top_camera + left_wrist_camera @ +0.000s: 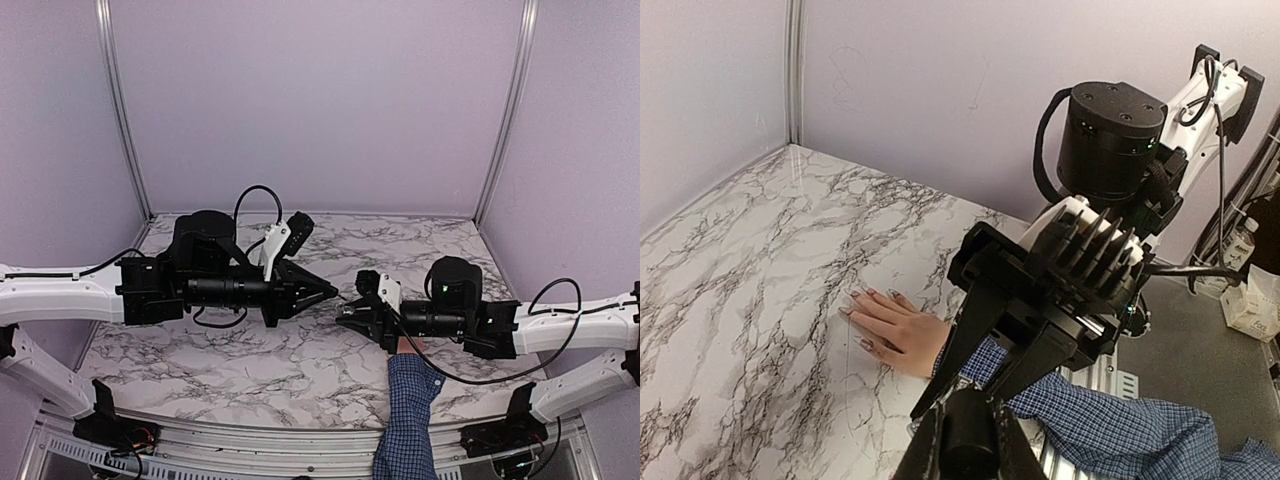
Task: Paint the nails
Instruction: Close the nail polish bottle cap on the nail polish bottle.
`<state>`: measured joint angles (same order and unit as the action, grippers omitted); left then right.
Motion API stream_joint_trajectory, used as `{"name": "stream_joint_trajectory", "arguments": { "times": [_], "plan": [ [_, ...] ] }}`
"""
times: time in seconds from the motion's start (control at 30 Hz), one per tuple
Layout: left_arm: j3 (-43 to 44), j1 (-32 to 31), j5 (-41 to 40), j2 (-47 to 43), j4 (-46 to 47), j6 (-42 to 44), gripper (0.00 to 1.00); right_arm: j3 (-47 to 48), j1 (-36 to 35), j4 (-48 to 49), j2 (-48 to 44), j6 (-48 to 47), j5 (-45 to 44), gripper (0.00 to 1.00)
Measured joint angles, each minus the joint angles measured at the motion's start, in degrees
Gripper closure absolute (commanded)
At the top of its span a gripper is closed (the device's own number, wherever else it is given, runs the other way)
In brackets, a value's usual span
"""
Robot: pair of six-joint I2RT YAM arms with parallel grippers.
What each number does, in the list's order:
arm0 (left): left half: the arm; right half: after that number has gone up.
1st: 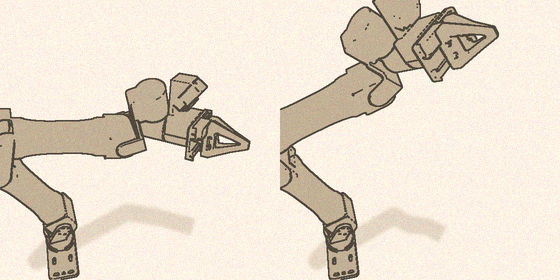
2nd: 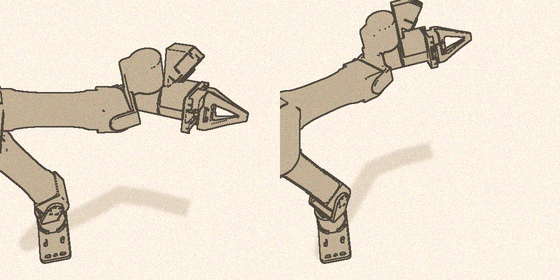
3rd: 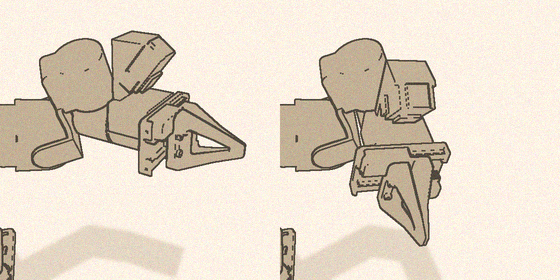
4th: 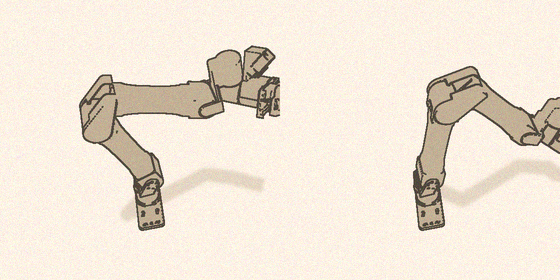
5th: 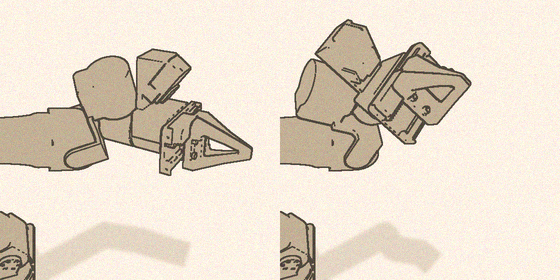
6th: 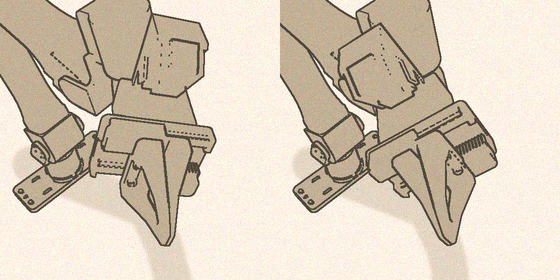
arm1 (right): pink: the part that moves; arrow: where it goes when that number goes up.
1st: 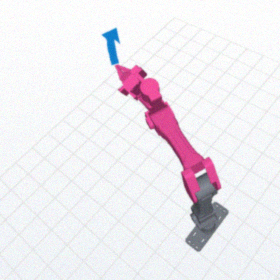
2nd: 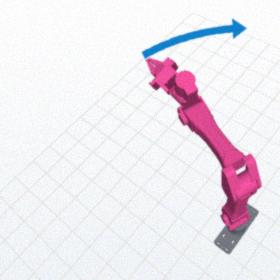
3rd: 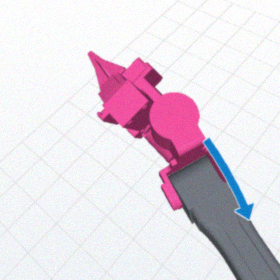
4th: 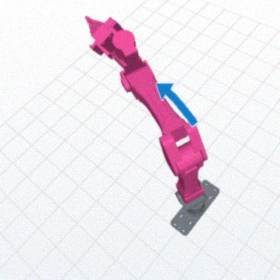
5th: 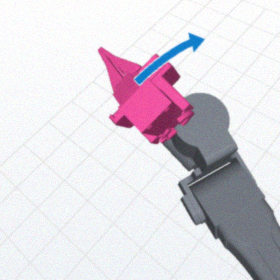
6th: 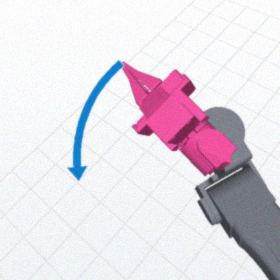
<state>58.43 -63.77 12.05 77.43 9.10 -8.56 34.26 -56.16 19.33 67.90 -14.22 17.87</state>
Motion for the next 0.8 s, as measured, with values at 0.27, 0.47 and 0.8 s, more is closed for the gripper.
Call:
{"name": "stream_joint_trajectory", "arguments": {
  "times": [0.27, 0.47, 0.8],
  "plan": [
    [0.0, 0.0, -0.09, 0.02, -0.15, 0.02, 1.0, 0.0, -0.11, -0.11, 0.02, -0.02, -0.31, 1.0],
    [0.0, 0.0, -0.07, 0.02, -0.81, 0.0, 1.0, 0.0, -0.15, -0.11, 0.0, -0.02, -0.42, 1.0],
    [0.0, 0.0, -0.44, 0.13, -2.12, 0.04, 1.0, 0.0, -0.17, -0.13, 0.0, -0.04, -0.44, 1.0]
  ]
}}
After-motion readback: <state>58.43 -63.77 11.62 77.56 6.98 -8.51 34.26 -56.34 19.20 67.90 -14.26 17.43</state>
